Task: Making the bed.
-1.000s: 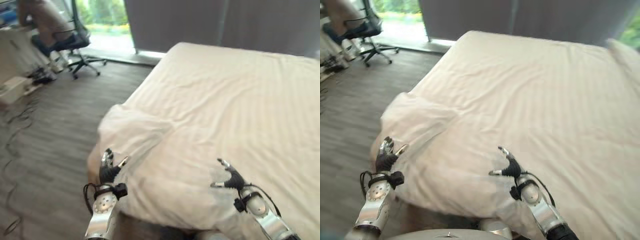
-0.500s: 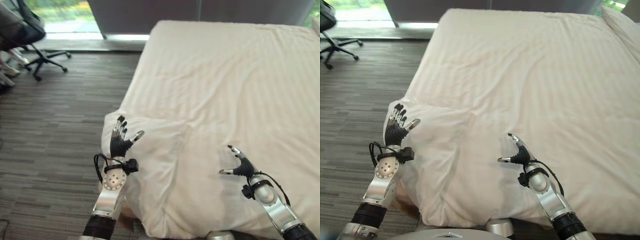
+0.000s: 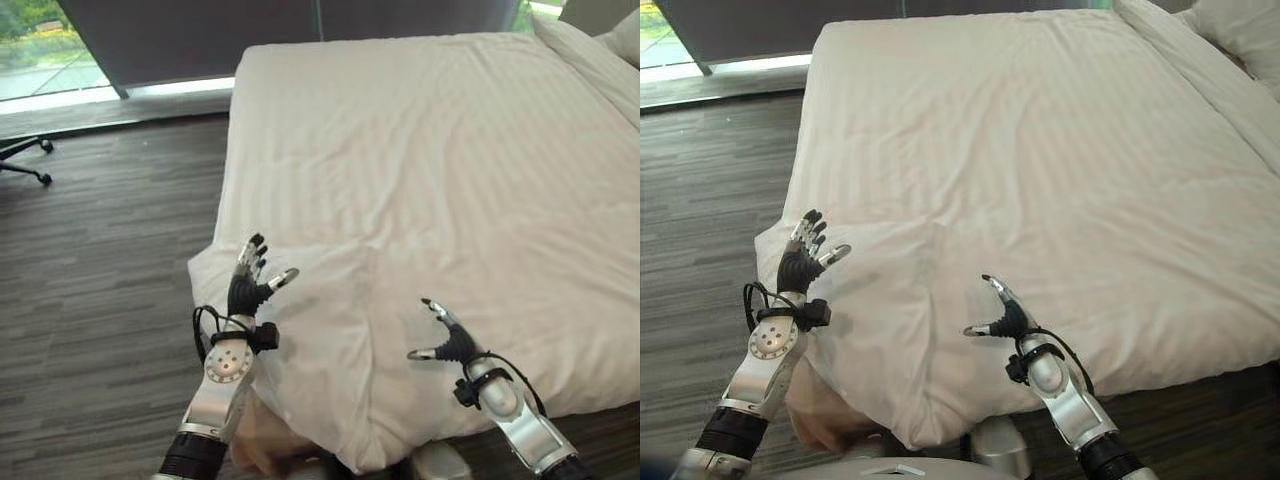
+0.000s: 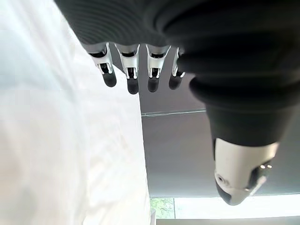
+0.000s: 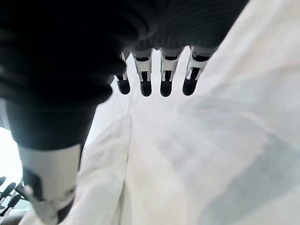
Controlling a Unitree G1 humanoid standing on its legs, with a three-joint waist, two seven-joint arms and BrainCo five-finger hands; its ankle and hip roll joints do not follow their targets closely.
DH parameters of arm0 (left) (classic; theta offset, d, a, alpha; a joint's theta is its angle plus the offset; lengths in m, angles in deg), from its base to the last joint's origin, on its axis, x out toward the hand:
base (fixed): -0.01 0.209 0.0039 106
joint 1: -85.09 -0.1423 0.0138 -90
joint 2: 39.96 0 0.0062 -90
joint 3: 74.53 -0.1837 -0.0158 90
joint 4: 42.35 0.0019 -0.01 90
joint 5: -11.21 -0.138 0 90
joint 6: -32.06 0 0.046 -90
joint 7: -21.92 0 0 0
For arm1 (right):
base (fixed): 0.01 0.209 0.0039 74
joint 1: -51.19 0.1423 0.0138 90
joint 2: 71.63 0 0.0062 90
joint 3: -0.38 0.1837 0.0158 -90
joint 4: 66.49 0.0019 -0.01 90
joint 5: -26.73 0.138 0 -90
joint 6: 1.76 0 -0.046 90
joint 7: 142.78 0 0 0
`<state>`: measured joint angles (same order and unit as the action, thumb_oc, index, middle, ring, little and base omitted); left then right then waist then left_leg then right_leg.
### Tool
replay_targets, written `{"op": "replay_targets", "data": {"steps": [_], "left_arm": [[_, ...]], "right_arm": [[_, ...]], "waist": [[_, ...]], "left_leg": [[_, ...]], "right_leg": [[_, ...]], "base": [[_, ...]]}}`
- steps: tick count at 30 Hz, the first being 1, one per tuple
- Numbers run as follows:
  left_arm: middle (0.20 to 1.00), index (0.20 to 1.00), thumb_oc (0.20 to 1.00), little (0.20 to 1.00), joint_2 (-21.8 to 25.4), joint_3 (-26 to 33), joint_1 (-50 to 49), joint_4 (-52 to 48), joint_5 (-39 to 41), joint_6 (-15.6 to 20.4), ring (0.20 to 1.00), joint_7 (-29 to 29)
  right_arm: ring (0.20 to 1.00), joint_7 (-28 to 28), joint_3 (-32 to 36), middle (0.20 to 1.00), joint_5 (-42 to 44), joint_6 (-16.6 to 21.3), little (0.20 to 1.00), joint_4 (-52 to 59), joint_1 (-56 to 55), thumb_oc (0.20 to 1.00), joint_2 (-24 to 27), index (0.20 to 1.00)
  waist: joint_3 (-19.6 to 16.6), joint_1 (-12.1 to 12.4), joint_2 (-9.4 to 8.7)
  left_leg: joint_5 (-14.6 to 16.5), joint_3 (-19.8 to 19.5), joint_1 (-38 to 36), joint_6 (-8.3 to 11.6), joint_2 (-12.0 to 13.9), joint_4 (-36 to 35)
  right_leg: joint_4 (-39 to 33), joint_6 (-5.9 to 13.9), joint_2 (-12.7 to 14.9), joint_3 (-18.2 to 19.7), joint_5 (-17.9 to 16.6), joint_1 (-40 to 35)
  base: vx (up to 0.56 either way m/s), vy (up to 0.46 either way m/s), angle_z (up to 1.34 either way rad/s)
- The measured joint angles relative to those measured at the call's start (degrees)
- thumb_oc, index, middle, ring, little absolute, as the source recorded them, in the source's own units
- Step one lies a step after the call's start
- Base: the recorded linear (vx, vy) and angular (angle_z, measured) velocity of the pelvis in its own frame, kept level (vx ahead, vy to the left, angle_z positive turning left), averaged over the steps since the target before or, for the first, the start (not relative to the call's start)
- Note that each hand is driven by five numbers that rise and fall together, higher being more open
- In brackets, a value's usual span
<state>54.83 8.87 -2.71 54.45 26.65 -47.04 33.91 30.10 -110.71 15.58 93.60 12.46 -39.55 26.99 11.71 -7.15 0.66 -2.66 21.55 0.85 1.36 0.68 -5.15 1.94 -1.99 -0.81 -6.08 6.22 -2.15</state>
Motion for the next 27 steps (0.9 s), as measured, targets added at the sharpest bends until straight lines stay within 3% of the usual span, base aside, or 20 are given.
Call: {"op": "replay_targets", "data": {"steps": [1,3,5,7,8,9,11,13,14,15,16,17,18,20,21,22,23,24,26,27], "left_arm": [[1.0,1.0,1.0,1.0,-0.1,0.29,-0.36,0.21,0.04,0.0,1.0,0.06],[1.0,1.0,1.0,1.0,-0.4,0.22,1.33,0.14,0.15,0.18,1.0,-0.44],[1.0,1.0,1.0,1.0,-0.52,0.03,4.83,0.18,1.33,0.33,1.0,-0.96],[1.0,1.0,1.0,1.0,-0.43,-0.33,4.98,2.26,2.34,0.23,1.0,-1.0],[1.0,1.0,1.0,1.0,-0.38,-1.01,4.35,4.09,2.38,0.22,1.0,-1.02],[1.0,1.0,1.0,1.0,-0.43,-1.59,4.05,4.98,2.39,0.19,1.0,-1.01],[1.0,1.0,1.0,1.0,-0.16,-3.33,4.02,4.89,2.46,0.31,1.0,-0.93],[1.0,1.0,1.0,1.0,-0.4,-3.53,3.93,4.03,2.58,0.46,1.0,-0.92],[1.0,1.0,1.0,1.0,-0.44,-3.54,4.49,4.16,3.07,0.46,1.0,-0.89],[1.0,1.0,1.0,1.0,-0.95,-3.61,4.87,4.2,4.04,0.47,1.0,-0.92],[1.0,1.0,1.0,1.0,-1.5,-4.31,5.89,3.98,4.61,0.47,1.0,-0.72],[1.0,1.0,1.0,1.0,-1.57,-4.82,5.1,3.17,4.69,0.44,1.0,-0.34],[1.0,1.0,1.0,1.0,-1.86,-4.86,4.35,3.09,4.62,0.84,1.0,-0.8],[1.0,1.0,1.0,1.0,-2.55,-6.77,6.59,2.69,4.7,0.53,1.0,-1.14],[1.0,1.0,1.0,1.0,-1.31,-7.74,7.68,2.66,4.7,0.43,1.0,-1.27],[1.0,1.0,1.0,1.0,0.08,-8.14,8.42,2.0,4.7,0.36,1.0,-1.27],[1.0,1.0,1.0,1.0,2.55,-7.27,9.0,1.05,4.7,0.3,1.0,-1.29],[1.0,1.0,1.0,1.0,3.1,-6.46,8.18,1.14,4.73,0.15,1.0,-1.18],[1.0,1.0,1.0,1.0,2.96,-4.93,5.7,0.3,4.71,0.19,1.0,-1.39],[1.0,1.0,1.0,1.0,2.79,-4.72,5.23,0.19,4.69,0.16,1.0,-1.45]], "right_arm": [[1.0,0.01,-0.04,1.0,0.41,-0.01,1.0,-0.08,-0.03,1.0,0.29,1.0],[1.0,-0.16,0.44,1.0,0.57,0.13,1.0,-0.05,0.79,1.0,0.96,1.0],[1.0,-0.01,0.57,1.0,0.54,0.04,1.0,-0.21,3.55,1.0,2.67,1.0],[1.0,-0.15,1.46,1.0,0.52,0.06,1.0,-0.66,5.65,1.0,2.26,1.0],[1.0,-0.18,1.68,1.0,0.5,0.17,1.0,-0.65,5.45,1.0,2.4,1.0],[1.0,-0.34,2.46,1.0,0.5,0.39,1.0,-0.61,4.81,1.0,2.52,1.0],[1.0,-0.7,4.29,1.0,0.51,0.38,1.0,0.03,2.83,1.0,2.92,1.0],[1.0,-0.98,4.42,1.0,0.55,-0.18,1.0,-0.14,2.48,1.0,3.92,1.0],[1.0,-1.05,4.26,1.0,0.55,-0.36,1.0,-0.44,2.68,1.0,3.85,1.0],[1.0,-1.07,4.28,1.0,0.56,-0.51,1.0,-0.59,2.68,1.0,4.13,1.0],[1.0,-1.06,3.96,1.0,0.56,-0.74,1.0,-0.55,2.59,1.0,4.2,1.0],[1.0,-1.06,2.89,1.0,0.57,-1.3,1.0,-0.81,3.82,1.0,4.57,1.0],[1.0,-0.99,3.14,1.0,0.55,-0.87,1.0,-1.24,4.39,1.0,4.19,1.0],[1.0,-1.17,5.14,1.0,0.39,-1.08,1.0,-0.63,3.11,1.0,3.99,1.0],[1.0,-1.3,5.29,1.0,-0.11,-1.53,1.0,-1.22,2.93,1.0,3.02,1.0],[1.0,-1.21,4.24,1.0,-0.19,-1.51,1.0,-0.64,2.88,1.0,2.28,1.0],[1.0,-1.1,2.08,1.0,-0.27,-1.43,1.0,-1.37,3.88,1.0,-0.78,1.0],[1.0,-1.03,-0.17,1.0,-0.26,-1.73,1.0,-1.67,3.98,1.0,-1.99,1.0],[1.0,-0.42,-3.36,1.0,-0.38,-1.23,1.0,-1.12,3.93,1.0,-2.75,1.0],[1.0,-0.12,-3.65,1.0,-0.65,-1.11,1.0,-0.98,3.88,1.0,-2.79,1.0]], "waist": [[0.06,0.5,0.43],[0.0,0.69,0.33],[0.97,2.66,-0.84],[1.74,2.51,-1.59],[1.86,2.45,-2.14],[1.94,2.19,-2.33],[1.52,0.59,-1.29],[1.06,-0.71,-0.24],[0.84,-0.77,0.27],[1.04,-0.83,-0.05],[1.16,-1.97,-0.19],[1.15,-0.98,0.0],[0.95,-0.56,0.38],[0.79,-2.77,1.89],[0.15,-2.68,-0.33],[-0.69,-2.61,-1.53],[-0.45,-0.87,-1.75],[-0.32,0.7,-1.19],[-0.27,1.56,-0.22],[-0.04,1.34,0.11]], "left_leg": [[0.69,-0.62,1.09,0.43,0.34,4.94],[-0.82,-5.89,6.12,2.26,0.09,11.74],[-3.66,-8.5,12.12,7.27,0.03,17.41],[-0.99,-4.37,12.64,7.83,2.66,24.52],[0.12,-0.92,9.68,7.59,6.3,26.08],[0.16,0.55,6.65,7.62,9.25,24.04],[1.32,-2.5,3.73,9.26,10.87,21.51],[1.59,-11.46,-0.95,9.62,11.19,9.16],[1.43,-14.9,-3.09,9.69,11.57,4.89],[1.02,-16.1,-4.67,9.07,12.59,1.94],[2.04,-19.07,-5.76,9.92,13.37,2.84],[4.85,-25.2,-6.48,9.37,12.73,6.27],[5.82,-27.51,-8.52,6.89,11.06,4.91],[6.65,-22.0,-8.84,7.65,10.14,1.69],[7.03,-20.04,-9.42,7.12,6.44,0.13],[7.69,-18.97,-8.0,4.79,3.48,0.38],[5.93,-12.45,-7.63,0.48,1.71,-0.17],[5.94,-8.14,-8.59,0.01,2.49,-0.1],[7.27,-3.3,-9.38,-2.27,3.37,-0.12],[7.36,-2.77,-9.36,-2.46,3.34,-0.13]], "right_leg": [[-2.59,0.52,0.72,-0.55,-2.29,-2.36],[-1.79,-0.1,1.71,-1.75,-2.07,-0.9],[0.82,-0.94,2.95,-1.23,-2.05,3.31],[-1.86,-0.99,3.57,-1.27,-3.82,1.12],[-4.16,-0.39,3.89,-1.02,-4.64,-1.27],[-4.62,-0.26,3.84,-1.3,-4.74,-1.76],[-3.84,2.53,4.45,0.85,-6.08,-0.82],[-5.71,5.29,4.34,4.22,-7.69,1.17],[-6.64,5.22,4.29,6.52,-8.51,1.52],[-6.63,4.36,4.65,7.34,-9.02,2.21],[-7.05,6.04,4.36,10.39,-11.51,2.19],[-7.09,6.84,4.51,13.28,-11.93,2.64],[-6.93,6.74,5.32,13.71,-11.23,3.21],[-7.92,9.3,7.61,13.79,-11.7,3.46],[-7.78,9.54,10.97,14.65,-11.3,5.25],[-7.16,8.06,13.35,14.81,-8.63,7.67],[-2.58,4.33,15.07,9.46,-3.97,12.46],[0.55,5.9,14.27,1.62,-6.18,14.66],[8.09,7.03,13.98,-14.7,-5.65,14.95],[12.14,7.52,13.28,-14.99,-5.0,15.22]], "base": [[0.03,-0.086,-0.04],[0.02,-0.061,0.5],[0.05,0.079,0.22],[0.07,0.171,-0.03],[0.16,0.357,-0.06],[0.18,0.381,-0.21],[0.2,0.492,-0.16],[0.11,0.323,-0.43],[0.14,0.477,-0.62],[0.14,0.478,-0.39],[0.13,0.519,-0.69],[0.05,0.433,-0.94],[0.07,0.65,-0.92],[0.01,0.566,-0.3],[-0.07,0.417,-0.42],[-0.18,0.508,-1.36],[-0.19,0.562,-1.91],[-0.17,0.561,-2.23],[-0.06,0.371,-1.48],[-0.06,0.319,-0.91]]}}
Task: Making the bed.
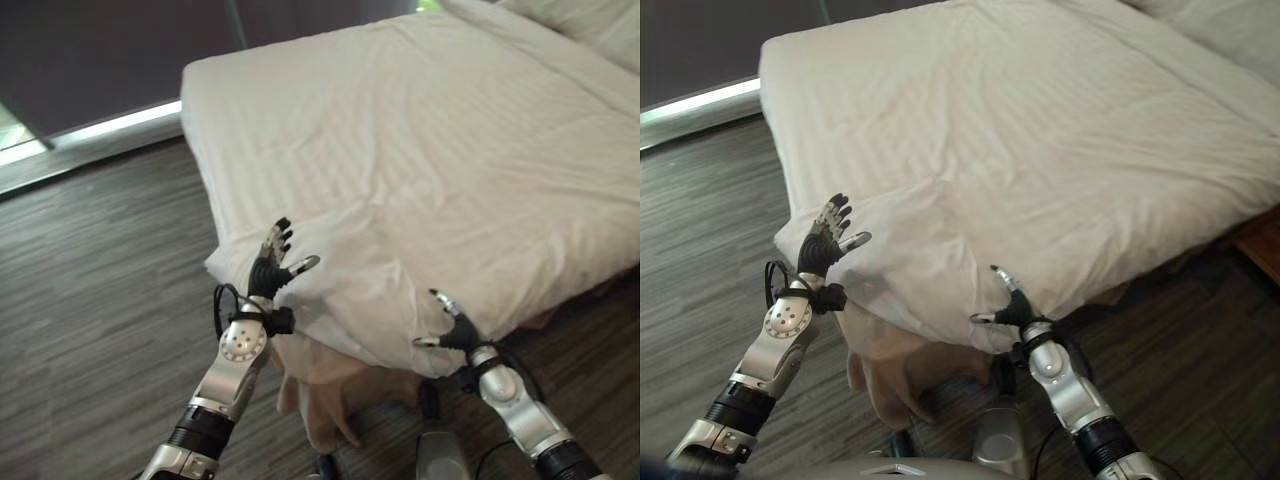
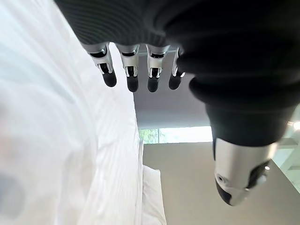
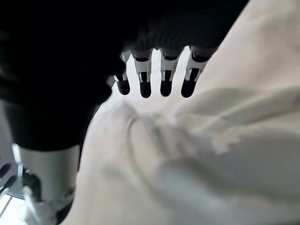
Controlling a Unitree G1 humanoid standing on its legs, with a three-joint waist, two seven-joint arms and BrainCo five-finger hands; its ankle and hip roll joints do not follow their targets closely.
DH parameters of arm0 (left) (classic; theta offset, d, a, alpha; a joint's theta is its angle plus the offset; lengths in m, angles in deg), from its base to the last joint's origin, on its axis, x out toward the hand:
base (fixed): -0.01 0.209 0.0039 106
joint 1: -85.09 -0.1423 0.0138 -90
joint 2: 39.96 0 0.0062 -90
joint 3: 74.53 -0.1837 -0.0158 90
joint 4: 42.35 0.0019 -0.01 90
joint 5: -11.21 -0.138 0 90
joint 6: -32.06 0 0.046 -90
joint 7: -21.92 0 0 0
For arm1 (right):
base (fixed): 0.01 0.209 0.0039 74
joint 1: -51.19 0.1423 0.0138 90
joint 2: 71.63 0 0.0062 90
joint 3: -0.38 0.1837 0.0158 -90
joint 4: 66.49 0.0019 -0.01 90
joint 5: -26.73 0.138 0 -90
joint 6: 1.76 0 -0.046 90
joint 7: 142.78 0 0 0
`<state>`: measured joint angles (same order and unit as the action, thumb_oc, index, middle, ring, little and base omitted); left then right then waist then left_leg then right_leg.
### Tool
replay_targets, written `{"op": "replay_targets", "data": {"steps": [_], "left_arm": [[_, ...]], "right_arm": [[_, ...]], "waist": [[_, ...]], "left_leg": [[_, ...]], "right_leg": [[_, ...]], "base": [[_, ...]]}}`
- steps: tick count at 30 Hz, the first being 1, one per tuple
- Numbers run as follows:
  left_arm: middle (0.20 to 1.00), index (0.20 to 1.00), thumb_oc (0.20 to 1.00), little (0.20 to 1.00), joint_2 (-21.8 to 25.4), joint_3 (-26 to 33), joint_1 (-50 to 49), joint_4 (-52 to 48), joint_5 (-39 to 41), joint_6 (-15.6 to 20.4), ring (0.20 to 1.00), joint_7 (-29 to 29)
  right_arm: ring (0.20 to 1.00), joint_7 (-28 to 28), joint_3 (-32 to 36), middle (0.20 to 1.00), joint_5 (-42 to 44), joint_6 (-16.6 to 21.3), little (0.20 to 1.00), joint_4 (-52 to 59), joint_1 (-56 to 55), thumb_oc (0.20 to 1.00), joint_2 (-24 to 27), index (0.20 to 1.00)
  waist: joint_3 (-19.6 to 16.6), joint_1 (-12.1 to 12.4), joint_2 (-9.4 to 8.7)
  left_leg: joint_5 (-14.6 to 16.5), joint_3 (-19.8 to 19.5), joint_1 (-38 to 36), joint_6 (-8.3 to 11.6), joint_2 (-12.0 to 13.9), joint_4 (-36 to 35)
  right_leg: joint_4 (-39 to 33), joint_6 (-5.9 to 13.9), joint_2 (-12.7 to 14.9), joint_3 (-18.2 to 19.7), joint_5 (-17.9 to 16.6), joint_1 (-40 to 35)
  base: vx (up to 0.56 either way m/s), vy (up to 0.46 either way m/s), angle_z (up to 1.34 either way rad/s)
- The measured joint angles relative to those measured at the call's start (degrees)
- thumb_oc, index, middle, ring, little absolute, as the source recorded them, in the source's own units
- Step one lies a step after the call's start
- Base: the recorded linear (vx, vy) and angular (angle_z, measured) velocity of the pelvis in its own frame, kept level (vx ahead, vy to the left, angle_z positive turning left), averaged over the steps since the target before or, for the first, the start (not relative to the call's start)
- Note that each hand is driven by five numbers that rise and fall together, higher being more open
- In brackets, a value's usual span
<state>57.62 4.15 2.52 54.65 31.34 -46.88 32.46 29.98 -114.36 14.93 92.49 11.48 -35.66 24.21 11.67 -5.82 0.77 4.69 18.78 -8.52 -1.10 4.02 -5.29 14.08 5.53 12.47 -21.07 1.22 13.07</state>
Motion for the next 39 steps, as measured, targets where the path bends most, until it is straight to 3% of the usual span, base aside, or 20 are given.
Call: {"op": "replay_targets", "data": {"steps": [1,4,6,8,12,15,16,17,18,19,20,22,24,26,27,30,31,32,36,39], "left_arm": [[1.0,1.0,1.0,1.0,-0.54,0.04,-0.64,0.01,-0.12,-0.13,1.0,-0.47],[1.0,1.0,1.0,1.0,-0.46,0.46,-0.8,0.07,-0.9,-0.6,1.0,-0.76],[1.0,1.0,1.0,1.0,0.2,0.64,-0.5,0.06,-1.29,-1.01,1.0,-0.55],[1.0,1.0,1.0,1.0,0.32,1.8,-0.47,-0.08,-3.57,-1.27,1.0,0.09],[1.0,1.0,1.0,1.0,1.72,5.61,-0.52,-1.65,-9.26,-1.63,1.0,2.37],[1.0,1.0,1.0,1.0,1.78,5.87,-0.12,-2.18,-12.94,-1.69,1.0,3.06],[1.0,1.0,1.0,1.0,1.85,5.39,5.88,0.82,-16.76,-2.16,1.0,4.83],[1.0,1.0,1.0,1.0,2.48,4.88,11.38,2.02,-17.64,-3.17,1.0,5.82],[1.0,1.0,1.0,1.0,2.96,3.54,17.77,2.7,-20.3,-3.23,1.0,7.11],[1.0,1.0,1.0,1.0,3.0,2.36,21.21,3.45,-21.58,-3.23,1.0,7.93],[1.0,1.0,1.0,1.0,4.99,-3.11,29.3,9.76,-27.76,-4.23,1.0,9.88],[1.0,1.0,1.0,1.0,6.79,-5.8,35.68,18.33,-34.76,-6.39,1.0,11.09],[1.0,1.0,1.0,1.0,7.58,-8.91,38.25,24.0,-39.73,-9.4,1.0,11.61],[1.0,1.0,1.0,1.0,7.35,-12.43,39.82,26.54,-45.55,-12.39,1.0,11.59],[1.0,1.0,1.0,1.0,8.28,-12.95,40.39,29.21,-48.03,-13.46,1.0,11.57],[1.0,1.0,1.0,1.0,12.56,-12.42,41.53,42.23,-50.16,-18.01,1.0,11.49],[1.0,1.0,1.0,1.0,14.08,-11.87,41.53,44.32,-50.24,-18.55,1.0,11.45],[1.0,1.0,1.0,1.0,14.99,-11.87,41.43,44.7,-50.22,-19.28,1.0,11.44],[1.0,1.0,1.0,1.0,14.11,-11.88,32.11,44.1,-50.22,-19.92,1.0,9.36],[1.0,1.0,1.0,1.0,13.41,-13.47,30.93,45.75,-50.22,-19.9,1.0,9.09]], "right_arm": [[1.0,0.28,0.1,1.0,-1.21,0.0,1.0,0.09,-0.7,1.0,0.53,1.0],[1.0,0.31,1.26,1.0,-1.39,-0.02,1.0,0.39,-1.21,1.0,1.87,1.0],[1.0,0.31,1.91,1.0,-1.39,0.06,1.0,0.38,-1.5,1.0,2.0,1.0],[1.0,0.31,2.16,1.0,-1.36,0.16,1.0,0.53,-2.07,1.0,1.86,1.0],[1.0,0.52,2.24,1.0,-1.26,0.45,1.0,0.92,-4.21,1.0,1.0,1.0],[1.0,1.24,2.41,1.0,-1.25,0.4,1.0,1.13,-6.74,1.0,2.38,1.0],[1.0,1.77,3.0,1.0,-1.13,1.44,1.0,2.07,-11.73,1.0,3.15,1.0],[1.0,2.5,3.61,1.0,-1.09,1.77,1.0,3.19,-14.51,1.0,3.76,1.0],[1.0,2.66,4.21,1.0,-0.96,1.95,1.0,3.06,-16.28,1.0,5.03,1.0],[1.0,2.74,4.18,1.0,-0.77,1.95,1.0,2.72,-16.43,1.0,6.32,1.0],[1.0,3.14,4.07,1.0,-0.58,2.27,1.0,1.52,-16.65,1.0,8.13,1.0],[1.0,4.0,4.39,1.0,-0.45,2.38,1.0,0.77,-15.56,1.0,10.18,1.0],[1.0,4.11,8.16,1.0,1.23,3.15,1.0,1.04,-17.57,1.0,10.56,1.0],[1.0,4.0,10.29,1.0,1.84,3.59,1.0,-0.35,-21.18,1.0,12.21,1.0],[1.0,4.01,8.88,1.0,1.8,3.79,1.0,-0.39,-22.28,1.0,10.14,1.0],[1.0,4.72,4.99,1.0,1.6,4.79,1.0,0.0,-23.64,1.0,6.31,1.0],[1.0,4.9,2.91,1.0,1.51,4.78,1.0,-1.82,-23.35,1.0,4.93,1.0],[1.0,4.91,2.88,1.0,1.51,4.76,1.0,-3.26,-23.46,1.0,4.12,1.0],[1.0,4.91,-0.56,1.0,0.54,4.67,1.0,-8.44,-17.92,1.0,2.71,1.0],[1.0,5.0,-1.51,1.0,0.53,5.05,1.0,-8.33,-17.32,1.0,2.49,1.0]], "waist": [[0.03,-0.27,-0.11],[0.11,-0.59,-0.17],[0.15,-0.44,0.0],[0.22,-0.14,0.24],[-1.61,1.28,-1.6],[-3.66,-0.29,-0.05],[-5.17,-1.38,-1.44],[-5.37,-1.8,-2.27],[-4.99,-2.25,-2.17],[-4.96,-2.33,-1.12],[-4.9,-3.58,-0.68],[-4.61,-5.98,-0.14],[-4.67,-8.24,1.08],[-4.4,-11.35,2.3],[-3.76,-12.34,1.12],[-3.5,-12.68,-1.03],[-4.4,-10.49,-3.71],[-5.03,-8.91,-4.49],[-6.89,-4.75,-3.91],[-6.95,-4.82,-4.19]], "left_leg": [[-0.24,1.47,0.29,-0.3,0.04,-0.01],[-0.48,1.92,1.48,-1.56,-0.99,0.43],[-0.73,1.9,1.41,-1.94,-1.45,0.53],[-0.78,2.72,0.86,-1.9,-2.05,0.52],[0.25,5.83,-1.12,-0.17,-3.68,0.77],[0.05,6.26,-2.51,0.67,-2.32,0.77],[1.31,4.79,2.09,3.91,-0.32,12.06],[1.77,3.88,8.53,5.38,1.79,24.97],[-0.09,1.71,16.66,8.65,5.25,39.4],[-1.73,-1.69,20.32,11.3,6.23,44.2],[0.1,-4.58,19.81,11.32,6.81,36.09],[-1.37,-4.29,11.25,11.04,9.17,14.29],[-3.37,-5.62,3.69,10.94,9.84,-0.16],[-4.77,-3.1,0.53,9.71,8.08,-0.67],[-4.16,-1.4,-0.22,9.81,6.84,-0.65],[-1.53,2.74,-1.79,6.84,1.59,-0.65],[-1.57,3.79,-0.62,5.26,-0.47,-0.65],[-2.08,2.51,0.33,4.55,-0.56,-0.65],[-3.26,-2.38,2.49,4.24,-0.34,-0.65],[-3.37,-2.38,2.56,4.09,-0.55,-0.66]], "right_leg": [[8.33,1.74,-3.15,5.11,2.65,0.26],[11.25,2.08,-4.84,5.7,4.28,-3.52],[11.9,2.29,-5.64,8.62,4.44,-5.38],[6.31,1.89,-5.38,8.59,4.16,-8.44],[-11.13,0.09,-5.43,10.94,2.15,-15.16],[-18.79,-0.61,-7.83,12.5,-1.64,-19.29],[-20.07,-2.14,-7.98,13.61,-1.01,-19.6],[-20.04,-2.89,-7.44,14.56,-1.31,-18.88],[-19.36,-4.52,-8.01,15.95,-2.15,-17.44],[-18.62,-5.1,-8.53,16.79,-2.25,-16.45],[-19.36,-2.41,-8.83,17.89,-2.89,-15.44],[-19.22,-2.13,-10.32,20.43,-3.15,-14.52],[-19.66,-2.31,-11.3,21.5,-3.47,-14.86],[-19.73,-2.45,-11.77,21.23,-4.37,-15.36],[-19.7,-0.66,-10.74,21.79,-5.85,-15.32],[-19.76,1.31,-6.21,22.96,-7.35,-14.02],[-20.03,1.99,-3.72,22.97,-7.51,-12.35],[-19.98,2.03,-3.35,21.82,-7.5,-12.22],[-19.75,2.04,-2.92,16.84,-7.51,-13.17],[-19.78,2.05,-2.7,16.88,-7.49,-13.08]], "base": [[-0.03,0.248,-0.52],[-0.01,0.14,-0.18],[0.05,-0.011,-0.05],[0.08,-0.109,-0.01],[0.09,-0.072,-0.4],[0.06,-0.142,-0.39],[-0.09,-0.132,-0.44],[-0.13,0.013,-0.64],[-0.05,0.195,-0.58],[0.05,0.26,-0.66],[0.11,0.252,-0.78],[0.13,0.162,-0.93],[0.09,0.165,-0.6],[0.06,0.21,-0.21],[0.01,0.19,-0.46],[-0.08,0.084,-0.78],[-0.08,0.024,0.02],[-0.03,0.006,0.21],[0.0,-0.016,0.68],[0.0,-0.012,0.07]]}}
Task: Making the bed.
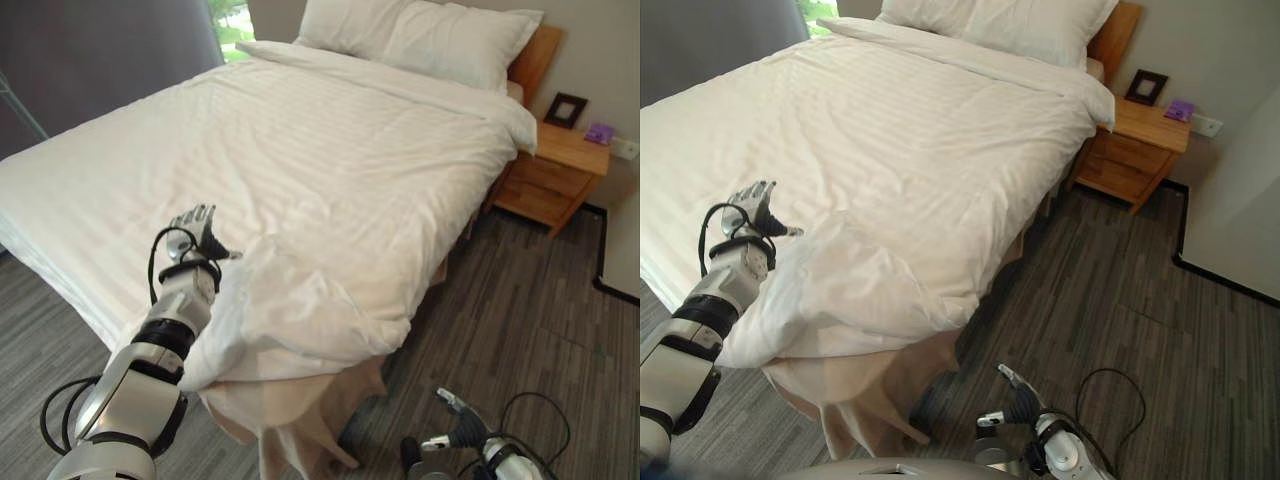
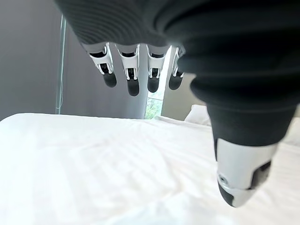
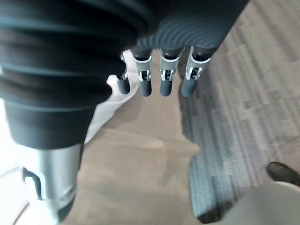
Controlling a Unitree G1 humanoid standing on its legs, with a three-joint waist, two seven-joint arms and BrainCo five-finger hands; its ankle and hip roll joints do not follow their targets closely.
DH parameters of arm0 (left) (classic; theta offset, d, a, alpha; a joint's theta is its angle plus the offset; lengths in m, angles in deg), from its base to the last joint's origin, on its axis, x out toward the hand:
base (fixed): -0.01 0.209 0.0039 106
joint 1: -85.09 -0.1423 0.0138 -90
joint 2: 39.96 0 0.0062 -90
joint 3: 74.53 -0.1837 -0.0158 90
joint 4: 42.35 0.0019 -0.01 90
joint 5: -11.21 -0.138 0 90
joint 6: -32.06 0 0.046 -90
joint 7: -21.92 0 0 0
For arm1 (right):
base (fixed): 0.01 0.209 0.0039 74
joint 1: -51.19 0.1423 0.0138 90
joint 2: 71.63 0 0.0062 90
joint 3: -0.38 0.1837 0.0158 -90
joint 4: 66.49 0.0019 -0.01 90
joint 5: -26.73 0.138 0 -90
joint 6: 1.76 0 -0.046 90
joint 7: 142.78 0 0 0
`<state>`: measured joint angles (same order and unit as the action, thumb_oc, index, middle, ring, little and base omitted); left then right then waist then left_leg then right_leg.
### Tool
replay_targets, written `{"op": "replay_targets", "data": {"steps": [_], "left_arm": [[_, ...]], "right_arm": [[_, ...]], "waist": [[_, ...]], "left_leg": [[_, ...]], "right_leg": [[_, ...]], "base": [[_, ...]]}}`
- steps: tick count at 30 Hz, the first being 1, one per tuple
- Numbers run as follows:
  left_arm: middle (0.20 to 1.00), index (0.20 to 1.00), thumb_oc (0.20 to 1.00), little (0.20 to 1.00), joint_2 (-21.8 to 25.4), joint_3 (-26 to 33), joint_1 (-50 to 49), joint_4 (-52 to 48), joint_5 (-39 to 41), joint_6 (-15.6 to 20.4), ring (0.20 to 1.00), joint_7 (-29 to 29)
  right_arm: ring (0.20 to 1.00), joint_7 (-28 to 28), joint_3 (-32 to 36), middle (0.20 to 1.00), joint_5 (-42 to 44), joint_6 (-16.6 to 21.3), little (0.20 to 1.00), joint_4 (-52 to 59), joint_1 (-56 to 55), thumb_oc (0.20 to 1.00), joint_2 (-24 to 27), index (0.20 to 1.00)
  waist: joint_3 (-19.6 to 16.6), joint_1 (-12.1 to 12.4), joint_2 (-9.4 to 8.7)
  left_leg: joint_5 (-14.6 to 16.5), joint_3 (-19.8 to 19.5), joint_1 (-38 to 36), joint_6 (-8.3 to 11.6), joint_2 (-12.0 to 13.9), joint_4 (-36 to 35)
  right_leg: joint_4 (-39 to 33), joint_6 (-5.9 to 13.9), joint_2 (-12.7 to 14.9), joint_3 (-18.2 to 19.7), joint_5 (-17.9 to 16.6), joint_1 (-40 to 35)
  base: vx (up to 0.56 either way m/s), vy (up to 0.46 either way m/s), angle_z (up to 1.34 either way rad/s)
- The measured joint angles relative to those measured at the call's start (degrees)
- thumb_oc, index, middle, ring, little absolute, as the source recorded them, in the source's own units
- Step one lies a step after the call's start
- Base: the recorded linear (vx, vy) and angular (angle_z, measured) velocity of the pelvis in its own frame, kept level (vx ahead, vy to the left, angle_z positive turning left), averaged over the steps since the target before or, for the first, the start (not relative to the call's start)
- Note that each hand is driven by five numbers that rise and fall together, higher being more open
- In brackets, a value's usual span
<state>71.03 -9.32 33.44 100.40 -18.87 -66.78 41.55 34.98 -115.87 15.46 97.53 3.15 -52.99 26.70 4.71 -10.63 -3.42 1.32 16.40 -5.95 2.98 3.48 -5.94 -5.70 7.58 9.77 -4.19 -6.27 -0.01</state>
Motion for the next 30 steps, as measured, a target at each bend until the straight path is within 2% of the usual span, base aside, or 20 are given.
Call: {"op": "replay_targets", "data": {"steps": [7,11,13,14,15,17,22,26,27,28,30], "left_arm": [[1.0,1.0,1.0,1.0,-1.68,-0.28,0.34,-0.07,0.0,0.91,1.0,0.32],[1.0,1.0,1.0,1.0,-2.59,-2.11,3.3,-0.09,0.12,2.6,1.0,1.91],[1.0,1.0,1.0,1.0,-5.58,-4.15,4.62,3.05,0.35,2.75,1.0,2.56],[1.0,1.0,1.0,1.0,-7.89,-5.31,6.44,9.05,0.45,3.23,1.0,2.66],[0.2,0.2,0.2,0.2,-9.55,-5.23,6.9,14.55,0.58,3.35,0.2,3.27],[0.2,0.2,0.2,0.2,-9.88,-4.52,7.07,17.56,0.59,4.32,0.2,3.88],[0.2,0.2,0.2,0.2,-7.64,-1.3,6.83,17.3,0.88,4.77,0.2,2.37],[0.2,0.2,0.2,0.2,-4.08,5.19,-1.57,17.19,4.41,6.41,0.2,-0.02],[0.2,0.2,0.2,0.2,-4.24,6.68,-4.85,16.64,6.24,6.37,0.2,-0.06],[0.2,0.2,0.2,0.2,-4.22,8.49,-8.34,15.04,8.0,6.47,0.2,0.09],[0.2,0.2,0.2,0.2,-4.64,11.28,-13.79,11.39,10.44,7.65,0.2,0.42]], "right_arm": [[1.0,-0.15,-0.06,1.0,-0.01,0.07,1.0,-0.29,-1.48,1.0,0.08,1.0],[1.0,-1.01,-2.4,1.0,-0.03,0.23,1.0,-2.68,1.62,1.0,0.46,1.0],[1.0,-1.93,-3.29,1.0,-0.03,0.26,1.0,-3.25,1.74,1.0,0.54,1.0],[1.0,-2.31,-3.69,1.0,-0.04,0.25,1.0,-3.68,2.05,1.0,0.52,1.0],[1.0,-2.53,-3.91,1.0,-0.03,0.24,1.0,-3.82,2.99,1.0,0.66,1.0],[1.0,-2.48,-4.08,1.0,-0.04,0.32,1.0,-3.24,3.35,1.0,1.36,1.0],[1.0,-2.45,-3.44,1.0,-0.03,0.7,1.0,-2.65,4.03,1.0,3.25,1.0],[1.0,-2.09,-3.06,1.0,0.0,0.93,1.0,1.42,3.74,1.0,6.21,1.0],[1.0,-1.85,-3.07,1.0,0.0,1.01,1.0,0.91,3.24,1.0,5.96,1.0],[1.0,-1.1,-3.34,1.0,0.0,1.01,1.0,-0.24,4.21,1.0,5.86,1.0],[1.0,-0.88,-3.43,1.0,0.02,0.89,1.0,-0.82,5.4,1.0,5.84,1.0]], "waist": [[-0.5,-2.27,-0.4],[0.28,-3.42,-0.64],[1.38,-3.77,-0.76],[1.95,-3.7,-0.49],[2.79,-3.5,0.1],[3.12,-3.27,0.62],[3.34,-3.27,1.14],[3.27,-3.19,1.69],[2.47,-2.65,2.05],[2.05,-0.16,2.96],[1.83,0.16,3.91]], "left_leg": [[-0.83,0.61,3.0,0.15,0.07,0.0],[-2.38,1.91,8.7,-0.24,-0.4,0.02],[-2.37,2.35,9.52,-0.02,-0.2,0.01],[-2.61,2.6,11.16,0.28,0.05,0.01],[-2.86,3.21,12.1,0.35,0.74,0.02],[-2.72,3.24,12.14,0.53,1.02,0.02],[-2.49,2.98,10.57,0.89,2.11,0.01],[-1.43,2.48,5.9,2.28,3.25,0.0],[-1.11,1.34,4.85,2.81,3.9,0.0],[-1.29,0.48,5.11,2.6,4.3,0.0],[-1.58,-1.02,5.25,2.62,4.58,0.01]], "right_leg": [[-0.25,0.05,-0.18,1.02,-0.48,3.64],[0.01,0.25,0.04,2.54,-2.97,10.16],[-0.28,0.53,-0.23,3.05,-2.57,11.36],[-0.28,0.42,-0.39,2.94,-2.12,13.23],[-0.18,0.37,-1.05,2.73,-2.84,14.4],[-0.01,-0.12,-1.29,2.62,-3.21,14.36],[0.0,-0.22,-2.19,1.53,-3.22,12.61],[-0.22,-1.33,-3.11,0.55,-1.51,7.35],[-0.34,-1.58,-3.6,-0.58,-0.07,5.6],[-0.25,-1.65,-3.93,-1.01,0.05,5.53],[-0.1,-2.14,-4.04,-2.77,0.07,4.51]], "base": [[-0.09,-0.013,-0.09],[-0.07,-0.003,-0.18],[-0.05,0.005,-0.14],[-0.05,0.029,-0.16],[-0.04,0.029,-0.16],[-0.03,0.003,-0.08],[0.03,-0.024,0.01],[0.06,-0.066,0.07],[0.04,-0.15,0.41],[0.07,-0.186,0.41],[0.05,-0.15,0.36]]}}
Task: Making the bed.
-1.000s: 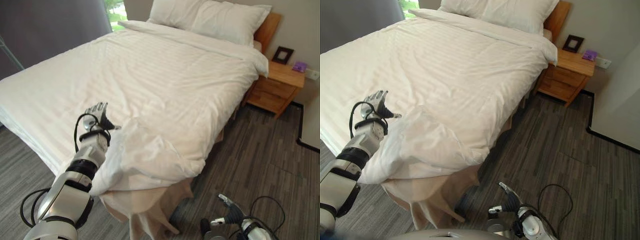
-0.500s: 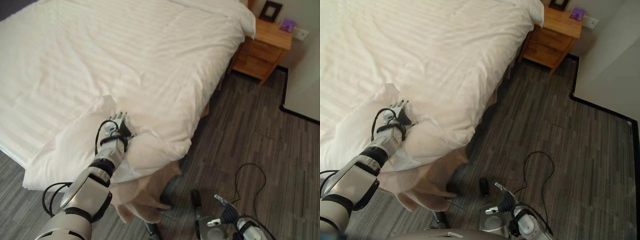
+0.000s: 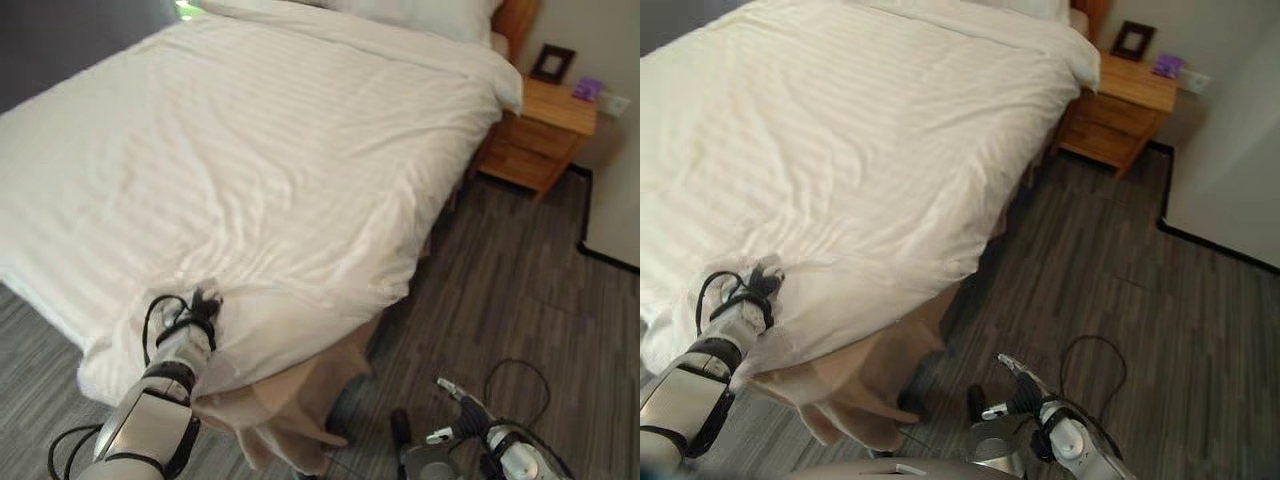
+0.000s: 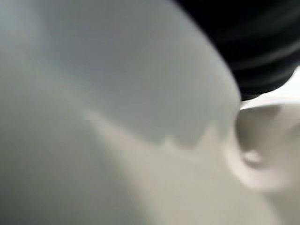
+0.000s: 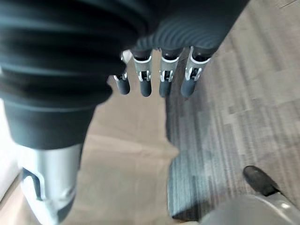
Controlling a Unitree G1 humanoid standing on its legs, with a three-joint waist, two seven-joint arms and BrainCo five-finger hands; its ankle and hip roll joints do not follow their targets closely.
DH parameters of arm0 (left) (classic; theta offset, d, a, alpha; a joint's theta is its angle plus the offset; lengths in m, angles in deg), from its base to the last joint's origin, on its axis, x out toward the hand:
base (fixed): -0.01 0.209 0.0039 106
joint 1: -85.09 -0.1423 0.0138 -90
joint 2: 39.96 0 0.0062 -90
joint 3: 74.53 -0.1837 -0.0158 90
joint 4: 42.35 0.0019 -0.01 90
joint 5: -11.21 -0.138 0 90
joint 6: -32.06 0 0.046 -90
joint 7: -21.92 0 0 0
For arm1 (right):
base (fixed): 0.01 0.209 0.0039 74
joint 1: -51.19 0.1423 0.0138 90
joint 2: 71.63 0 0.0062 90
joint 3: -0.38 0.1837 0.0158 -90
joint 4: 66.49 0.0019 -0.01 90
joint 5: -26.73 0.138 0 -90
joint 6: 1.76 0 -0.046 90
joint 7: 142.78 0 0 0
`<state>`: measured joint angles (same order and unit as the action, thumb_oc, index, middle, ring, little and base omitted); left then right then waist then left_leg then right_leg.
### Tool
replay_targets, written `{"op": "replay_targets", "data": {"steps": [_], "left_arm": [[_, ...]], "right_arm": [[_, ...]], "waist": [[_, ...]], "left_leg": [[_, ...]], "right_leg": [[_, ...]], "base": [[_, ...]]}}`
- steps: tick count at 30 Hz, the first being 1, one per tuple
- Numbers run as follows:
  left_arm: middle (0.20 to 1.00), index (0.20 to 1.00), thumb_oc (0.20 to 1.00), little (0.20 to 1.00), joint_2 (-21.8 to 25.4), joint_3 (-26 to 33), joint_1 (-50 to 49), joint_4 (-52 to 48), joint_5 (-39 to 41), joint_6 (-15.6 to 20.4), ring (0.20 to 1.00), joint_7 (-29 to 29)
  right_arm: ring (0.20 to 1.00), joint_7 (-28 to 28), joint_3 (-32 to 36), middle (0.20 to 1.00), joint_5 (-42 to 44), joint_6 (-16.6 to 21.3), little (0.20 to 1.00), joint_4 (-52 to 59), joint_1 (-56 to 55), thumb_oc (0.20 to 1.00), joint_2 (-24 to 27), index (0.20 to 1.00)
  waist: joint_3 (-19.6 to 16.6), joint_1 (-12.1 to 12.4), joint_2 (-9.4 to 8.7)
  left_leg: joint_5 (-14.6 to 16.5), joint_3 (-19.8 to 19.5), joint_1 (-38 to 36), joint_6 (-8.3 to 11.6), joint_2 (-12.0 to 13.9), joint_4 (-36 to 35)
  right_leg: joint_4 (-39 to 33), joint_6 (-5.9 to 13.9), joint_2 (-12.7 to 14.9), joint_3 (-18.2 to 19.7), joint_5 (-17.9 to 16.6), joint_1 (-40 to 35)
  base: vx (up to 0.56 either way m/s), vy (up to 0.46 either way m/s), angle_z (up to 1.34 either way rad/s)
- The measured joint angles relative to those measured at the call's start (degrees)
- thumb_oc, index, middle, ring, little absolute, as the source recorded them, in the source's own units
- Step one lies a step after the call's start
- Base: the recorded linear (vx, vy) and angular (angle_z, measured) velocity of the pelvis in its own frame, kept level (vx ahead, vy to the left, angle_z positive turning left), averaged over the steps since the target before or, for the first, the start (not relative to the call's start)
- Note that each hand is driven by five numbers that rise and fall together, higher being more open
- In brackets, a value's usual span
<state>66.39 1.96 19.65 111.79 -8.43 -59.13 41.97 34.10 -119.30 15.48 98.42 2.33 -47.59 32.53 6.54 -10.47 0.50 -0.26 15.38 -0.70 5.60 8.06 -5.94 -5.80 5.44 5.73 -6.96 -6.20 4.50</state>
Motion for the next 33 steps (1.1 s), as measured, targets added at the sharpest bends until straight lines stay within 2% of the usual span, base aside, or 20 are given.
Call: {"op": "replay_targets", "data": {"steps": [6,7,8,9,11,13,15,17,18,19,20,21,22,24,26,27,29,30,31,33], "left_arm": [[0.2,0.2,0.2,0.2,-4.59,5.97,-13.6,-10.0,6.21,3.81,0.2,1.17],[0.209,0.209,0.209,0.209,-5.92,6.04,-15.99,-11.28,7.81,4.03,0.209,1.33],[0.504,0.504,0.504,0.504,-7.6,6.55,-18.85,-13.01,8.26,4.39,0.504,1.62],[1.0,1.0,1.0,1.0,-11.12,10.1,-24.37,-18.53,8.38,5.13,1.0,2.32],[1.0,1.0,1.0,1.0,-16.3,9.01,-29.3,-18.73,10.38,6.22,1.0,1.93],[1.0,1.0,1.0,1.0,-19.3,7.82,-29.53,-12.16,10.92,5.63,1.0,0.81],[1.0,1.0,1.0,1.0,-22.71,6.92,-29.65,-2.95,14.24,5.93,1.0,-0.77],[1.0,1.0,1.0,1.0,-25.49,6.17,-29.28,5.01,15.21,5.97,1.0,-2.05],[1.0,1.0,1.0,1.0,-26.06,8.66,-29.13,10.83,17.42,4.83,1.0,-4.02],[1.0,1.0,1.0,1.0,-25.61,9.48,-29.62,14.93,17.38,3.28,1.0,-5.09],[1.0,1.0,1.0,1.0,-25.68,9.59,-30.43,16.81,17.35,2.61,1.0,-5.52],[1.0,1.0,1.0,1.0,-25.9,10.0,-30.75,17.66,17.34,2.49,1.0,-5.75],[1.0,1.0,1.0,1.0,-25.94,10.58,-30.71,17.72,17.32,1.88,1.0,-6.08],[1.0,1.0,1.0,1.0,-23.15,10.61,-30.54,16.48,17.2,1.57,1.0,-6.78],[1.0,1.0,1.0,1.0,-19.84,9.16,-30.38,12.37,17.09,1.01,1.0,-6.82],[1.0,1.0,1.0,1.0,-18.76,8.95,-30.66,10.72,17.08,1.16,1.0,-6.89],[1.0,1.0,1.0,1.0,-18.24,8.21,-28.66,8.38,17.17,1.98,1.0,-6.88],[1.0,1.0,1.0,1.0,-17.14,8.16,-28.15,4.31,17.98,1.52,1.0,-6.8],[1.0,1.0,1.0,1.0,-15.41,7.17,-26.86,-5.94,19.82,3.36,1.0,-6.61],[1.0,1.0,1.0,1.0,-13.75,6.59,-24.3,-11.83,22.1,4.81,1.0,-6.77]], "right_arm": [[1.0,0.02,-0.71,1.0,-0.03,0.16,1.0,-0.49,2.55,1.0,-2.58,1.0],[1.0,0.09,-1.16,1.0,-0.05,0.01,1.0,-1.09,4.09,1.0,-2.89,1.0],[1.0,-0.02,-1.16,1.0,-0.06,-0.05,1.0,-1.35,4.81,1.0,-3.59,1.0],[1.0,-0.18,-1.11,1.0,-0.08,-0.07,1.0,-2.01,5.33,1.0,-4.01,1.0],[1.0,-0.41,-1.13,1.0,-0.25,-0.41,1.0,-5.32,6.03,1.0,-4.16,1.0],[1.0,-0.42,-1.14,1.0,-1.42,-1.28,1.0,-7.25,6.72,1.0,-4.11,1.0],[1.0,-0.54,-1.81,1.0,-2.31,-1.58,1.0,-7.43,7.96,1.0,-2.42,1.0],[1.0,-0.51,-2.37,1.0,-2.33,-1.93,1.0,-8.88,8.67,1.0,-1.7,1.0],[1.0,-0.48,-2.27,1.0,-2.3,-2.69,1.0,-9.64,8.8,1.0,-2.15,1.0],[1.0,-0.44,-2.24,1.0,-2.29,-2.84,1.0,-9.76,8.6,1.0,-2.53,1.0],[1.0,-0.44,-2.08,1.0,-2.23,-3.15,1.0,-10.14,8.45,1.0,-2.46,1.0],[1.0,-0.45,-1.93,1.0,-2.2,-3.48,1.0,-10.58,8.48,1.0,-2.5,1.0],[1.0,-0.32,-0.4,1.0,-1.76,-3.66,1.0,-11.53,8.14,1.0,-2.94,1.0],[1.0,-0.24,2.7,1.0,-0.98,-3.95,1.0,-14.11,6.38,1.0,-7.74,1.0],[1.0,-0.26,4.34,1.0,0.45,-3.8,1.0,-19.43,5.15,1.0,-13.17,1.0],[1.0,-0.29,4.41,1.0,0.99,-4.27,1.0,-22.27,4.89,1.0,-15.19,1.0],[1.0,-0.34,3.96,1.0,1.27,-4.56,1.0,-23.25,2.89,1.0,-16.57,1.0],[1.0,-0.81,4.94,1.0,1.67,-4.06,1.0,-27.44,2.51,1.0,-18.12,1.0],[1.0,-2.07,7.93,1.0,2.91,-5.43,1.0,-35.67,5.14,1.0,-19.64,1.0],[1.0,-3.14,9.84,1.0,3.65,-6.09,1.0,-36.39,4.43,1.0,-18.35,1.0]], "waist": [[-0.5,3.12,0.96],[-0.57,4.74,1.48],[-0.6,5.48,1.93],[-0.56,6.2,2.54],[0.13,7.51,4.26],[0.71,8.15,5.6],[2.08,9.03,6.7],[2.3,8.56,6.36],[2.7,7.84,5.21],[3.26,7.38,4.1],[3.46,6.96,3.76],[3.46,6.48,3.77],[3.54,5.77,3.52],[3.19,5.81,-0.77],[2.2,5.97,-4.92],[1.43,5.89,-6.11],[0.44,5.84,-7.57],[-0.11,5.84,-8.42],[-0.42,6.29,-9.21],[-0.71,5.8,-9.66]], "left_leg": [[-0.2,-3.37,-2.47,0.35,1.13,0.0],[-0.43,-4.23,-2.43,0.45,1.26,0.0],[-0.44,-4.93,-2.46,0.44,1.36,0.01],[-0.59,-5.72,-2.36,0.61,1.37,0.01],[-1.41,-8.7,-0.88,0.87,1.24,0.01],[-1.49,-9.35,-0.03,0.99,1.41,0.02],[-2.22,-7.39,0.89,1.43,1.75,0.02],[-1.64,-2.2,0.62,2.21,2.1,0.4],[-1.84,0.77,0.21,2.57,2.88,1.94],[-1.76,1.05,-1.68,2.69,3.68,3.21],[-1.76,0.58,-3.5,2.69,4.49,4.35],[-0.47,-0.67,-4.57,4.46,4.8,4.1],[1.44,-1.51,-5.37,5.01,4.51,2.51],[1.27,-1.72,-6.54,2.85,1.38,0.12],[1.5,-1.31,-6.55,1.74,-0.28,0.12],[1.61,-1.5,-6.52,1.23,-0.68,0.11],[1.83,-1.7,-6.65,0.93,-1.37,0.14],[1.84,-1.16,-6.59,0.92,-1.9,0.29],[1.58,-0.71,-5.84,0.66,-1.72,0.14],[1.45,-0.41,-5.95,0.57,-1.95,0.13]], "right_leg": [[-0.24,-0.5,-0.91,-3.25,1.28,-4.6],[-0.17,-0.59,-0.99,-4.37,1.58,-5.27],[-0.15,-0.66,-1.18,-4.71,1.71,-5.71],[-0.19,-0.69,-1.18,-5.51,1.74,-6.13],[-0.25,-0.72,-0.77,-9.02,2.27,-6.67],[-0.26,-0.75,-0.51,-11.0,2.65,-6.63],[0.04,-1.12,0.14,-13.09,2.11,-6.87],[-0.29,-1.27,1.85,-14.35,1.81,-6.83],[-0.29,-1.64,3.2,-15.02,2.19,-7.07],[-0.29,-1.26,4.31,-14.8,2.13,-7.7],[-0.29,-0.4,4.89,-14.41,2.26,-8.02],[-0.26,0.44,5.05,-14.32,1.89,-8.2],[-0.17,1.41,5.36,-14.42,1.2,-8.42],[-0.22,2.24,7.45,-12.14,0.93,-8.89],[0.08,1.55,8.91,-11.17,0.34,-8.64],[0.09,1.84,9.31,-11.09,-0.27,-8.59],[0.1,1.98,9.64,-9.51,-0.47,-8.52],[0.18,2.35,9.86,-9.21,-0.79,-8.09],[1.07,4.05,10.14,-8.57,-1.37,-6.75],[1.01,4.39,10.2,-8.26,-1.44,-6.63]], "base": [[0.02,-0.122,0.31],[-0.03,-0.15,0.38],[-0.12,-0.119,0.36],[-0.15,-0.035,0.27],[-0.11,0.019,0.78],[-0.12,0.058,0.7],[-0.15,0.071,0.42],[-0.05,0.082,0.36],[0.0,0.092,0.31],[-0.02,0.125,0.24],[-0.01,0.162,0.06],[-0.01,0.168,0.1],[-0.02,0.199,0.16],[-0.04,0.285,0.16],[-0.02,0.174,0.02],[-0.05,0.133,-0.03],[-0.11,0.206,-0.03],[-0.14,0.206,-0.11],[-0.09,0.132,-0.1],[-0.09,0.104,-0.14]]}}
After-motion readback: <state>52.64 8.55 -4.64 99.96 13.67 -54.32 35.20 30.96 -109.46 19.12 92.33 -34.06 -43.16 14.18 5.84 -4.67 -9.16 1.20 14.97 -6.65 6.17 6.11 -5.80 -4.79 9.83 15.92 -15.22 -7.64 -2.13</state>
